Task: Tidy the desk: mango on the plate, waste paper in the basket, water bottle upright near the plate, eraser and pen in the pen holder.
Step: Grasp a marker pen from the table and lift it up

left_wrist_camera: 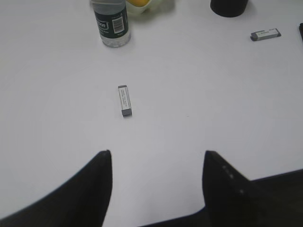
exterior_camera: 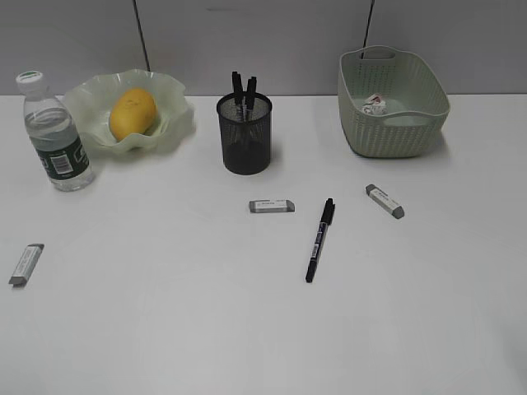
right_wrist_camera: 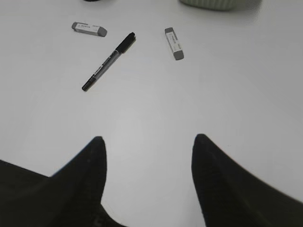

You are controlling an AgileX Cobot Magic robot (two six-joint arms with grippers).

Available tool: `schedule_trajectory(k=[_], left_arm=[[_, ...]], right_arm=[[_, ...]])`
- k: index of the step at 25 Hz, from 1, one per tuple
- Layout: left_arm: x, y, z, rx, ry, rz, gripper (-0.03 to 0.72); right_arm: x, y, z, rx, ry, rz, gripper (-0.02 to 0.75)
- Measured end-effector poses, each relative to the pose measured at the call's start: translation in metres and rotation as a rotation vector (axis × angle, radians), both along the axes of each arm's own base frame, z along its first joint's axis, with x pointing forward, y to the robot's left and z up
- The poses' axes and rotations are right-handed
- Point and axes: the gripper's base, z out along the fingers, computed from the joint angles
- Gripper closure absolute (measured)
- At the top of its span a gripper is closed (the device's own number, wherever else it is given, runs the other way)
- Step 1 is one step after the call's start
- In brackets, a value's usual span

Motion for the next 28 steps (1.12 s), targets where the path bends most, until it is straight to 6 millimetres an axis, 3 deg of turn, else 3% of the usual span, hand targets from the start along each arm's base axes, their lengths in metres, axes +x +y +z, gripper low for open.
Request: schedule_trajectory(k=[8,15,24,28], left_arm=[[0.0,0.0,0.0,0.001,0.0,0.0,0.237],[0.0,0.0,0.0,0.001,0.0,0.0,0.25],[0.0,0.0,0.0,0.001,0.0,0.0,0.251],[0.0,0.0,0.0,0.001,0.0,0.0,0.251]], right_arm=[[0.099,0.037,-0.01,-0.012,0.261,-0.056,0.28],[0.182,0.072,-0.039,0.023,0.484,-0.128,0.28],[0.241,0.132,-0.094,0.002,0.632,-0.241,0.282],[0.261,0.155,-0.108,0.03,0.648,-0.286,0.323]])
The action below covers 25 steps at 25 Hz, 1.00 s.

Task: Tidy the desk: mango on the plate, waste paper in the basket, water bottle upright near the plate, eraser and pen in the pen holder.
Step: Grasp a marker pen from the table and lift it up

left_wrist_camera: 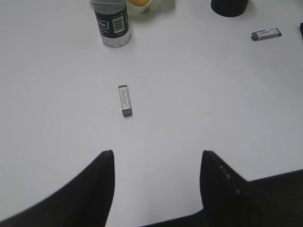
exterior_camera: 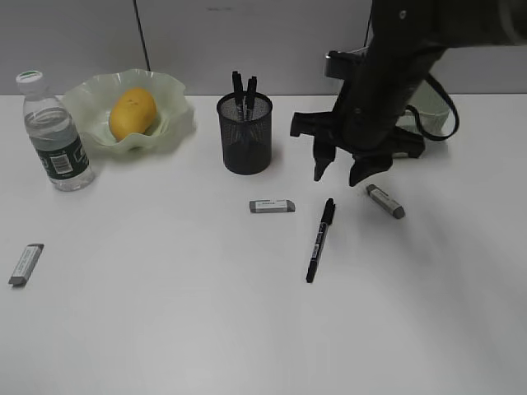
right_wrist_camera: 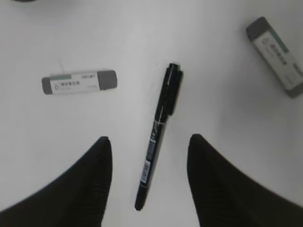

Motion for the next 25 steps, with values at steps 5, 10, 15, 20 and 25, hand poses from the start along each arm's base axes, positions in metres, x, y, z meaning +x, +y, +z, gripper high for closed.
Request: schedule_trajectory(k=[5,10,15,20,25], left_arm=[[0.0,0.0,0.0,0.0,0.0,0.0,0.251],[0.0,0.0,0.0,0.0,0.0,0.0,0.252],[0.0,0.0,0.0,0.0,0.0,0.0,0.252],[0.0,0.0,0.0,0.0,0.0,0.0,0.252],[0.0,0.0,0.0,0.0,0.0,0.0,0.252]], right_arm=[[0.018,0.013,-0.022,-0.027,0.066,-0.017,0.335],[0.021,0.014,-0.05,-0.071,0.148,-0.029,0.309],[0.021,0.014,-0.072,-0.097,0.198,-0.036,0.297],[0.022,0.014,-0.084,-0.101,0.205,-0.037,0.296],[0.023,0.015,-0.087,-0.105,0.205,-0.036,0.349]])
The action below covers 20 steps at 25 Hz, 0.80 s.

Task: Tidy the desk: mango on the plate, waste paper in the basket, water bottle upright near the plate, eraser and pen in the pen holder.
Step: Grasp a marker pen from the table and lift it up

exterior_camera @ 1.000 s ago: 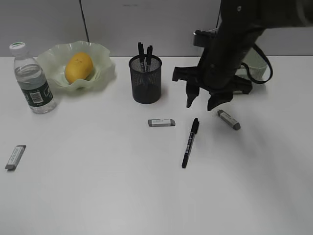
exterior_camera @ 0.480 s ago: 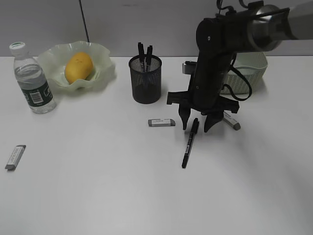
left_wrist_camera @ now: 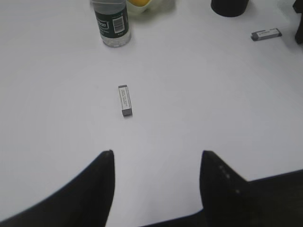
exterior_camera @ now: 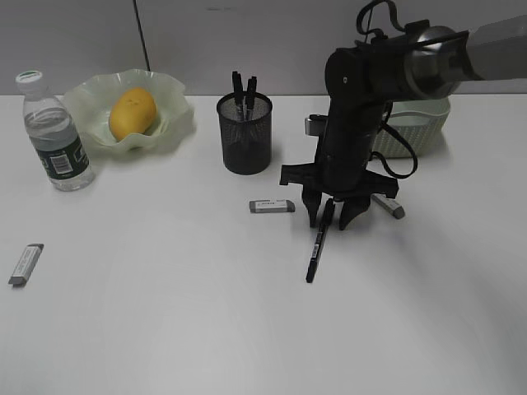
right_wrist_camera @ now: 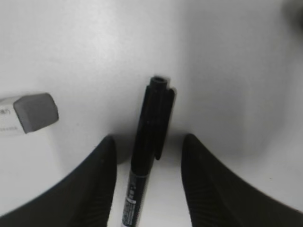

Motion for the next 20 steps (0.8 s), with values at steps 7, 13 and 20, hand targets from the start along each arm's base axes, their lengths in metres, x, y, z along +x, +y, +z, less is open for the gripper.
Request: schedule_trajectory(k=[7,13,20], left_arm=[[0.0,0.0,0.0,0.0,0.0,0.0,0.252],[0.0,0.0,0.0,0.0,0.0,0.0,0.252],[0.0,0.0,0.0,0.0,0.0,0.0,0.252]], right_arm=[[0.002,0.001,0.0,0.009,-0.022,0.0,0.55],[0.004,0.002,0.0,0.012,-0.038,0.053,0.587],[0.019,0.01,0.032,0.046,-0.155,0.163,0.587]])
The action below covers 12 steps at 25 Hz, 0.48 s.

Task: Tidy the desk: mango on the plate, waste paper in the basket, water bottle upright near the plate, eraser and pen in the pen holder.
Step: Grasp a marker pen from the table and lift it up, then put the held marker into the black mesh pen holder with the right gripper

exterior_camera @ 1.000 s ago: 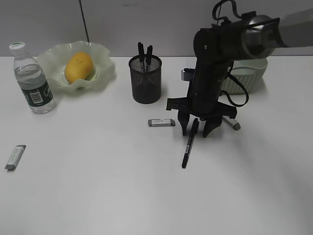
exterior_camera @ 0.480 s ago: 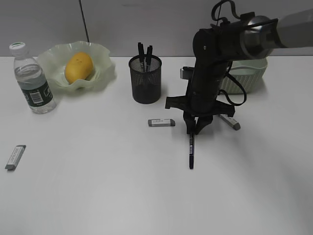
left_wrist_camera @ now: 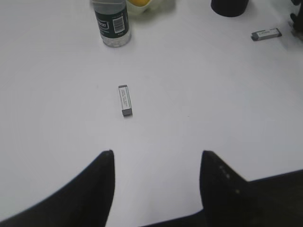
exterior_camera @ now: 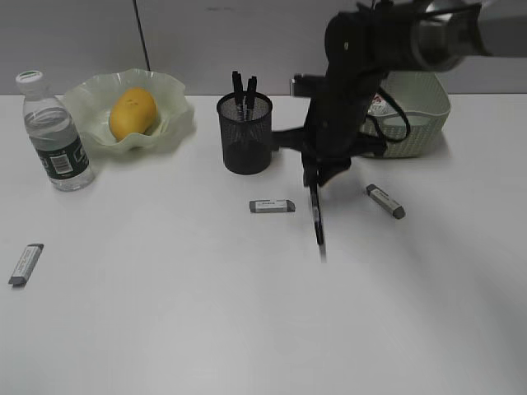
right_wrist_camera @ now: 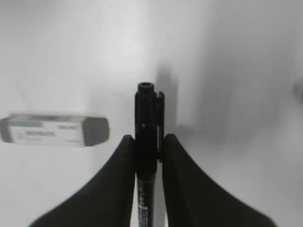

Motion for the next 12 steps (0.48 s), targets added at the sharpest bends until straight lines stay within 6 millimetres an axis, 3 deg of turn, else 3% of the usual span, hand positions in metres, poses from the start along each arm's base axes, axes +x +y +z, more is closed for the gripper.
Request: schedule_trajectory(k=[7,9,12], left_arm=[[0.0,0.0,0.0,0.0,0.0,0.0,0.252],[0.0,0.0,0.0,0.0,0.0,0.0,0.252],[0.0,0.0,0.0,0.0,0.0,0.0,0.252]], right_arm=[[0.029,0.015,0.107,0.157,-0.385,0.045,0.587],[0.034,0.022,0.127,0.196,-0.492,0.073,0.587],[0.036,0.036,0.14,0.241,-0.629,0.129,0.587]])
